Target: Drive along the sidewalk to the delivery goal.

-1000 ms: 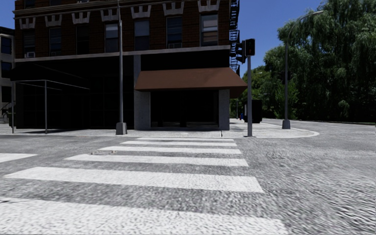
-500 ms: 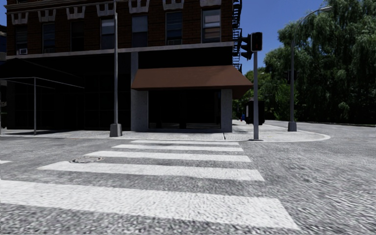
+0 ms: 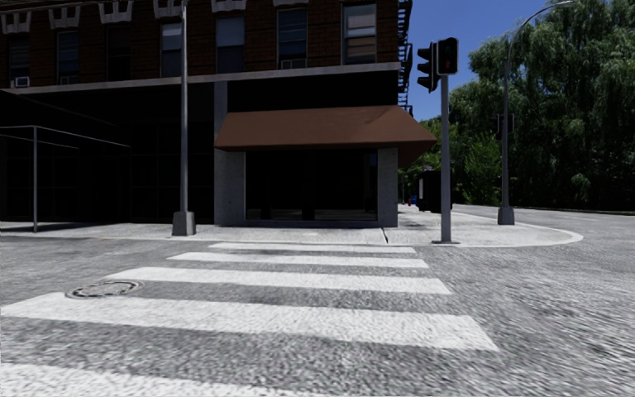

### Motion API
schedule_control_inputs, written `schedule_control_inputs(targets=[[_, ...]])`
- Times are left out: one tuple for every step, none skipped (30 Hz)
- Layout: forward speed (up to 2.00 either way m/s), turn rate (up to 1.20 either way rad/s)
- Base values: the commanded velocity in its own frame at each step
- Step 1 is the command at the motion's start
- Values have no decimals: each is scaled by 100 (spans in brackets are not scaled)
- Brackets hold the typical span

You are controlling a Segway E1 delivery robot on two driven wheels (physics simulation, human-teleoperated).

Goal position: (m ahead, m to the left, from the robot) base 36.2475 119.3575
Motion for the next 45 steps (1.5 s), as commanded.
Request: schedule_control_inputs(targets=[[200, 0], [200, 0], [200, 0], [200, 0], [200, 0], [200, 0], [200, 0], [200, 0], [200, 0], [200, 0], [200, 0], [200, 0], [200, 0], [200, 0], [200, 0], [200, 0], [200, 0], [200, 0], [200, 0], [200, 0], [200, 0], [200, 0], [200, 0], [200, 0], [200, 0], [200, 0], [200, 0], [200, 0], [200, 0], [200, 0], [200, 0], [200, 0], [200, 0], [200, 0], [200, 0], [200, 0], [200, 0], [200, 0], [200, 0], [200, 0], [200, 0], [200, 0], [200, 0], [200, 0], [200, 0]])
